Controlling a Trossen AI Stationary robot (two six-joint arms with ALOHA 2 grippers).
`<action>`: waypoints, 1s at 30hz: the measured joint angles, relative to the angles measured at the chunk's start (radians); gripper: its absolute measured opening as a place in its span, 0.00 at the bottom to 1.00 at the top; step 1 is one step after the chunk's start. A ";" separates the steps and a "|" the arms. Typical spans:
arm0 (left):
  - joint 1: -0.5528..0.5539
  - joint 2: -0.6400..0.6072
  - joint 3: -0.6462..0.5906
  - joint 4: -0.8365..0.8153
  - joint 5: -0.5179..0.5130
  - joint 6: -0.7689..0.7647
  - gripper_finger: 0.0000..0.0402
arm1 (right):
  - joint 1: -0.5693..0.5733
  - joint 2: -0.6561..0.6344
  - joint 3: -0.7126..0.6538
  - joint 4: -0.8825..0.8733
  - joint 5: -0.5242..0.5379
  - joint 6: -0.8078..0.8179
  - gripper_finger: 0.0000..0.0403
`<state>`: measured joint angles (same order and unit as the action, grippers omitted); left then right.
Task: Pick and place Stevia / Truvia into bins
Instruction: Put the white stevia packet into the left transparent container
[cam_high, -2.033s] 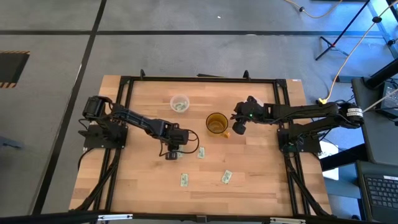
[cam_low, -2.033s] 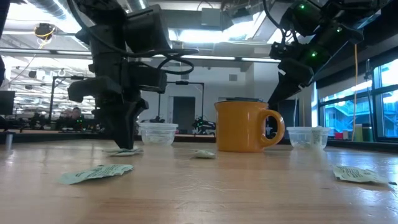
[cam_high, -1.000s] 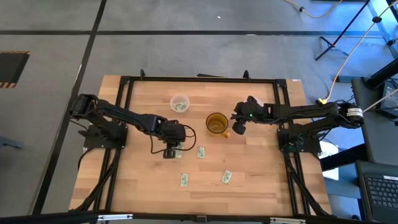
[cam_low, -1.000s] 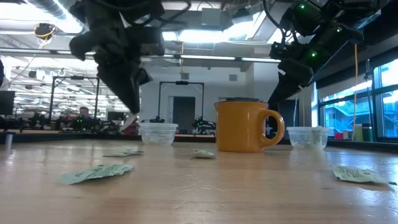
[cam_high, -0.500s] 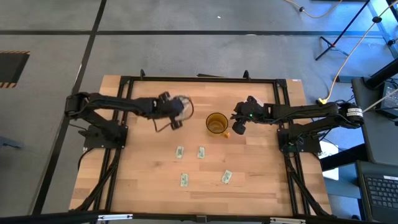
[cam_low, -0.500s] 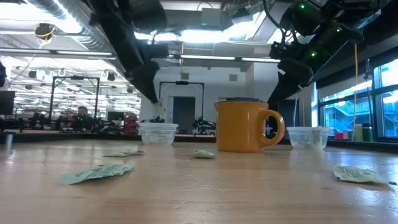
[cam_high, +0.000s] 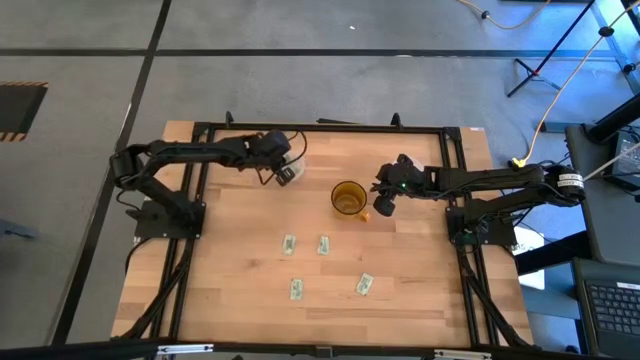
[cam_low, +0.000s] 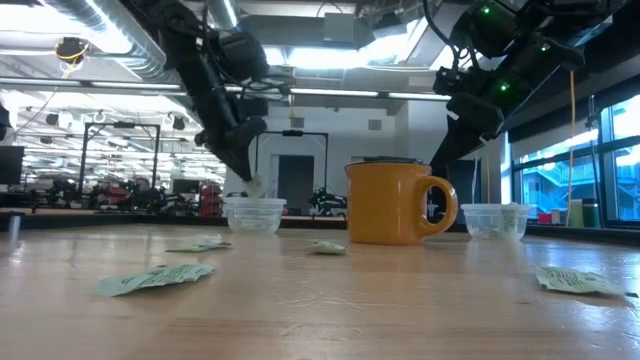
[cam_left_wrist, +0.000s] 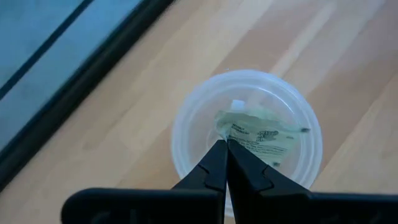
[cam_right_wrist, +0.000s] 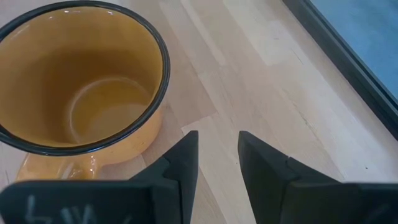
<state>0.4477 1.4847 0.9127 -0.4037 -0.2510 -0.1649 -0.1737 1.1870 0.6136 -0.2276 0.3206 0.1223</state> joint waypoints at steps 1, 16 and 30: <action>0.000 0.012 0.000 0.000 0.002 0.004 0.01 | 0.000 0.000 0.000 0.000 0.000 0.000 0.29; -0.001 0.064 0.000 0.012 0.027 0.021 0.05 | 0.000 0.000 0.000 0.000 0.000 -0.003 0.29; -0.028 0.053 0.106 -0.016 0.085 0.148 0.15 | 0.000 0.000 0.000 -0.001 0.000 -0.001 0.29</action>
<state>0.4197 1.5379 1.0189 -0.4198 -0.1658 -0.0170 -0.1738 1.1873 0.6136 -0.2283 0.3206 0.1215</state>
